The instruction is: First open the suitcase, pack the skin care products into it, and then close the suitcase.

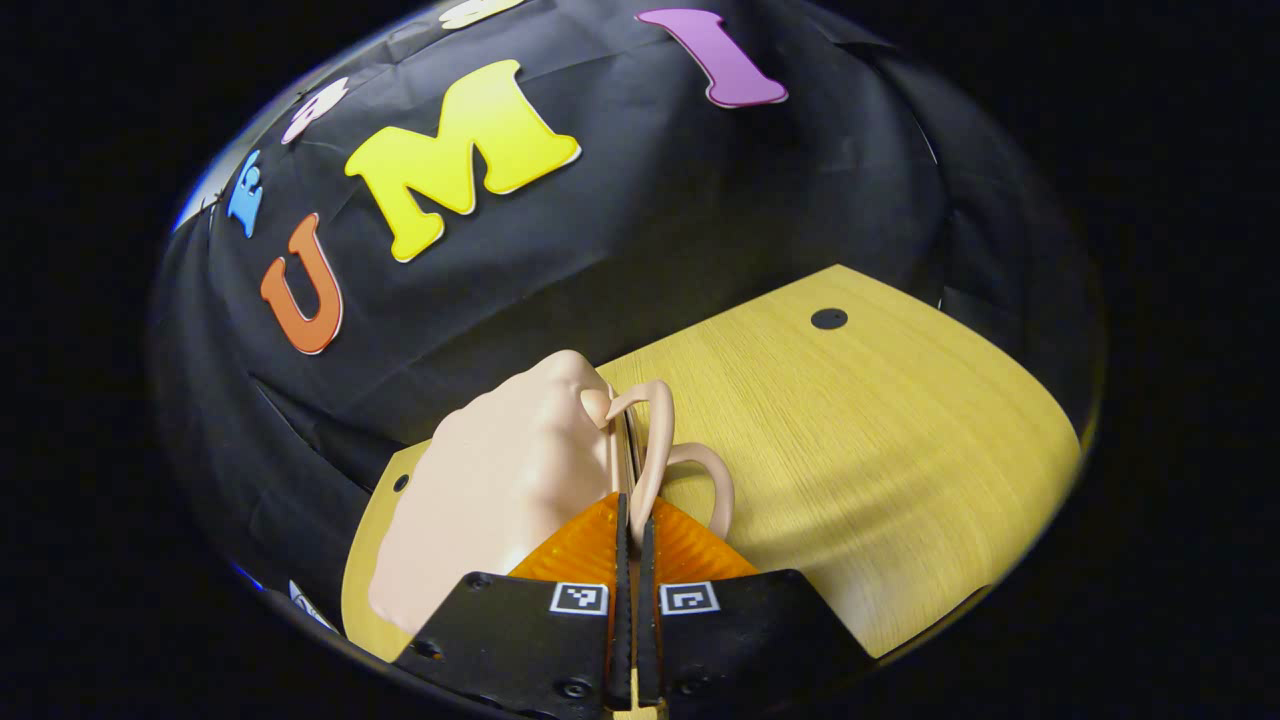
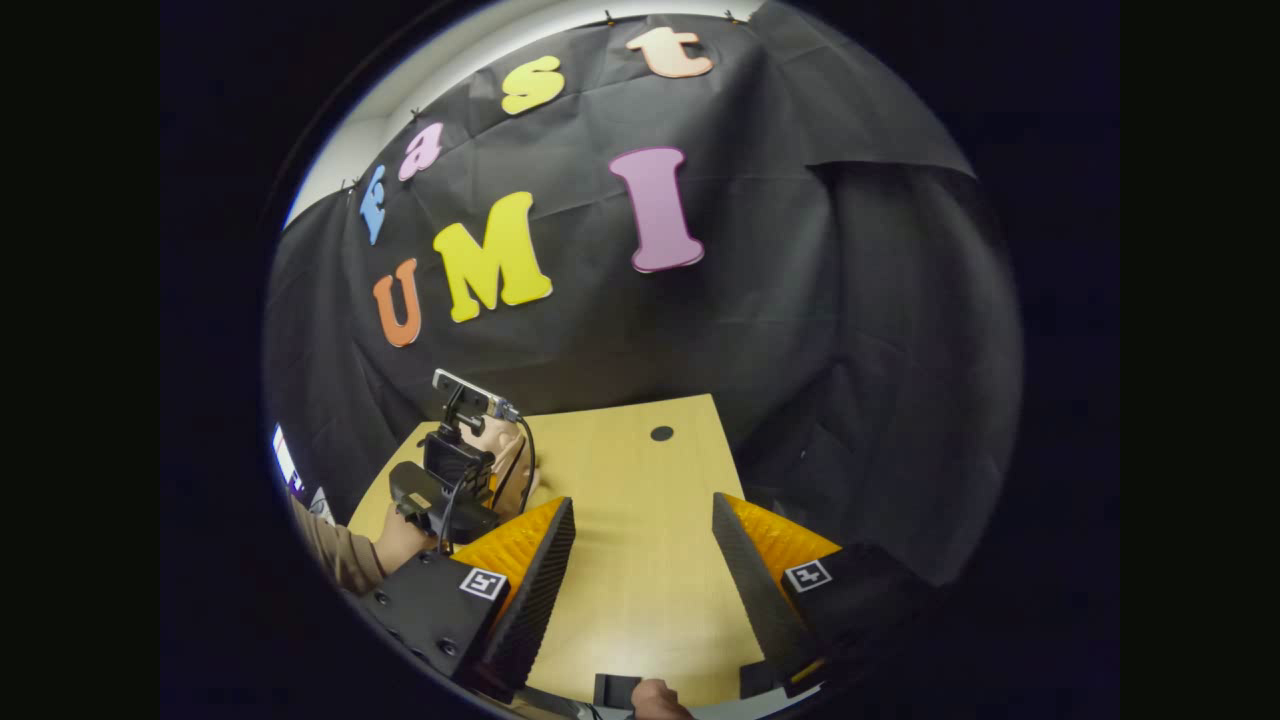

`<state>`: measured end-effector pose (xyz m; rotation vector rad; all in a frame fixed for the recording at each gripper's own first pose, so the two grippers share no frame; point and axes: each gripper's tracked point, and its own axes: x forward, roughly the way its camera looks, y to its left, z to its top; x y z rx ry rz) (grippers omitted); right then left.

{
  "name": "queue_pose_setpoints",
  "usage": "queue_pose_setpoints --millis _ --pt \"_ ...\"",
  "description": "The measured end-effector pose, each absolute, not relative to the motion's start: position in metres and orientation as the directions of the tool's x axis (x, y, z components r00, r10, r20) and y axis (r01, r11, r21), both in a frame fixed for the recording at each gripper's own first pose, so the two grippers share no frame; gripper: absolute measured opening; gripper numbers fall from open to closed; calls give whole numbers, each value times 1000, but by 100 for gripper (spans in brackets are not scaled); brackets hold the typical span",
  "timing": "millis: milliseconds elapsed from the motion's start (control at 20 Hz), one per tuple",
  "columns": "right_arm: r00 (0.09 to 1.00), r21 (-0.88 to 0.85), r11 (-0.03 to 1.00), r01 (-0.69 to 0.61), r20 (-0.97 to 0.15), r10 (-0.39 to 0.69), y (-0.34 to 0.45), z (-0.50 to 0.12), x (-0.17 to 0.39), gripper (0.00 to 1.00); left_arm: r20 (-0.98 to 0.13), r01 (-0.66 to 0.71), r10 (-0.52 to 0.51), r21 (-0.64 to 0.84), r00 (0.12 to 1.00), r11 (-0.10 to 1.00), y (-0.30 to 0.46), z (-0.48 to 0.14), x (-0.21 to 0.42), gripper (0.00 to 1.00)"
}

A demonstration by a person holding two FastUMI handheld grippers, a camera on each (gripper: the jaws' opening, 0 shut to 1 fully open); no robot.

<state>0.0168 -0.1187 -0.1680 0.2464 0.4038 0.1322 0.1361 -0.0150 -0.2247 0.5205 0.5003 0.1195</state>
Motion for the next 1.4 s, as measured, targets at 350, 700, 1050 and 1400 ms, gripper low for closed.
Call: queue_pose_setpoints --millis 350,700,1050,1400 --pt "919 274 962 -9 -378 116 -116 -163 11 82 -512 67 139 363 848 929 -37 -232 128 35" --pt "949 214 976 -48 -294 111 -61 -111 39 82 -282 48 33 277 959 960 -15 -96 92 93" --pt "978 210 974 -84 -171 121 19 -33 66 82 -105 -33 52 171 993 985 69 12 36 98" --pt "975 92 971 -222 -11 224 141 18 29 82 -25 -73 77 140 997 987 126 44 -19 98"
